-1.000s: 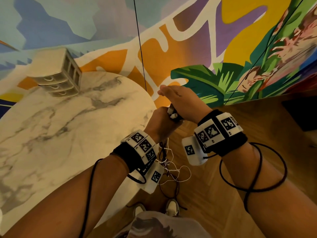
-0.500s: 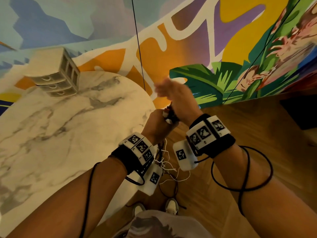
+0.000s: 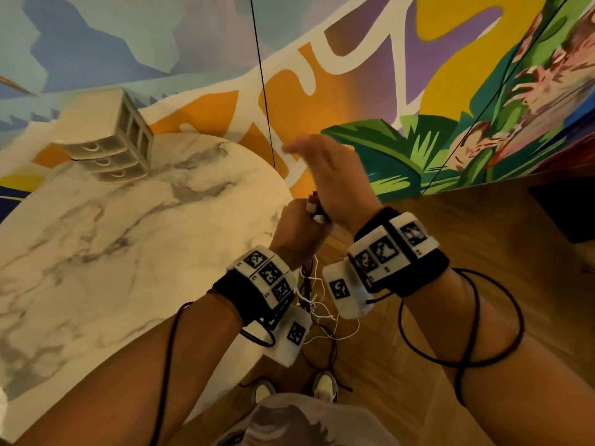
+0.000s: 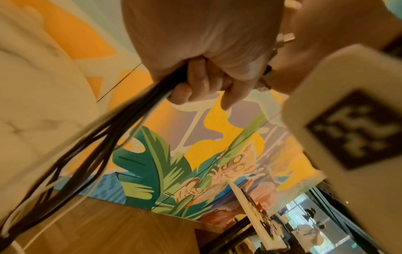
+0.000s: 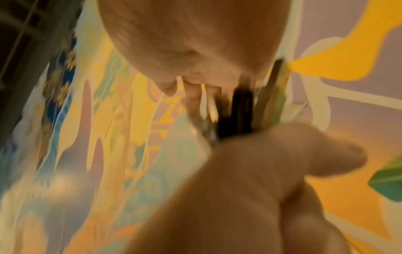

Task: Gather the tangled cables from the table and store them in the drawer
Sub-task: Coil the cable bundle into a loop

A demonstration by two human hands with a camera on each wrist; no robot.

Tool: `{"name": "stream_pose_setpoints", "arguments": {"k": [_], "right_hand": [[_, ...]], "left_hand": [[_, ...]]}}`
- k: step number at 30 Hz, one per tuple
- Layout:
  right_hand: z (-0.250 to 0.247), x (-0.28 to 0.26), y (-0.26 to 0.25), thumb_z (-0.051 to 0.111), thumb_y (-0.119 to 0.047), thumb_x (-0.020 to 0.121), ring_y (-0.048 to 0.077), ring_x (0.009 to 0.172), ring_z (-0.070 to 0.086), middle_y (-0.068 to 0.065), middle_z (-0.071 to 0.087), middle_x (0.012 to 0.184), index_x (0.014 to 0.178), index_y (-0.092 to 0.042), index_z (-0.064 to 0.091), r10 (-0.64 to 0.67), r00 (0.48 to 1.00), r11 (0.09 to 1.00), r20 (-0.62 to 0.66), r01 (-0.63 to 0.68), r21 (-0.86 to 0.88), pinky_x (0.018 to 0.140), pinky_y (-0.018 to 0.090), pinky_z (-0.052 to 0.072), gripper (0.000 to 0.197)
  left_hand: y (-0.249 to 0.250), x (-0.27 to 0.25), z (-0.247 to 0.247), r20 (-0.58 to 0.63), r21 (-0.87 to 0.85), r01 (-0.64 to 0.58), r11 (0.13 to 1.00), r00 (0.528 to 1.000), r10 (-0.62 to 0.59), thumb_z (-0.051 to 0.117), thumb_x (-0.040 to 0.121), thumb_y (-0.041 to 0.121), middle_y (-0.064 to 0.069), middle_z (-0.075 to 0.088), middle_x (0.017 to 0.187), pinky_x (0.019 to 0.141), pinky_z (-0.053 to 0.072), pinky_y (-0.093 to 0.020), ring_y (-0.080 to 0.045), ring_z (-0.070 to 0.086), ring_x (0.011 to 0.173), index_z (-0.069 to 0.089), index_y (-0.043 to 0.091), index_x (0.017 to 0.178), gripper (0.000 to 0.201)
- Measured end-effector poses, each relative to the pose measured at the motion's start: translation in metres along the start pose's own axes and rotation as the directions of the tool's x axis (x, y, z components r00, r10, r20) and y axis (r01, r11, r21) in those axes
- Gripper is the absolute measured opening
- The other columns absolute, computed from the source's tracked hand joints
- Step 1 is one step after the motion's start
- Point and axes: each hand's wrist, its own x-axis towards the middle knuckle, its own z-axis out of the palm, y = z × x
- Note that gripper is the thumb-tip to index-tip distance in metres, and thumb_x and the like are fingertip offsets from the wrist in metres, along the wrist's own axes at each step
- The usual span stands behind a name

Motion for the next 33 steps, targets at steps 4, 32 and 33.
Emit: {"name": "stream_pose_setpoints", "arguments": {"k": [4,32,33], "right_hand": [[-0.022,0.015,0.0,0.023,-0.047,0.097,0.013,0.115,0.054,0.001,0.061,0.126,0.119,-0.018,0.063,0.065,0.997,0.995,0.05,-0.069,0.075,0.097,0.029,0.039,0.054],[0.032,-0.033,0.053,0.052,-0.005,0.093,0.014,0.057,0.05,0.006,0.055,0.061,0.068,-0.009,0.054,0.196,0.96,0.962,0.201,-0.228,0.153,0.057,0.029,0.04,0.026],[0.033,-0.033,0.055,0.051,-0.008,0.093,0.02,0.056,0.045,0.014,0.054,0.061,0.066,-0.002,0.053,0.192,0.973,0.972,0.132,-0.207,0.115,0.057,0.032,0.037,0.028]], "left_hand": [[-0.008,0.008,-0.003,-0.003,-0.033,-0.053,0.998,0.999,0.053,0.061,0.073,0.027,-0.01,0.066,0.074,0.07,0.051,-0.05,-0.027,0.06,0.071,0.065,0.024,0.07,0.006],[0.045,0.027,-0.02,-0.115,-0.673,-0.115,0.731,0.992,0.05,0.059,0.086,0.004,0.005,0.026,0.038,0.045,0.027,-0.025,-0.015,0.024,0.035,0.033,0.02,0.051,0.046],[0.044,0.025,-0.016,-0.11,-0.689,-0.105,0.717,0.993,0.039,0.059,0.087,0.006,0.004,0.025,0.039,0.046,0.029,-0.026,-0.017,0.025,0.037,0.032,0.019,0.053,0.045]]}}
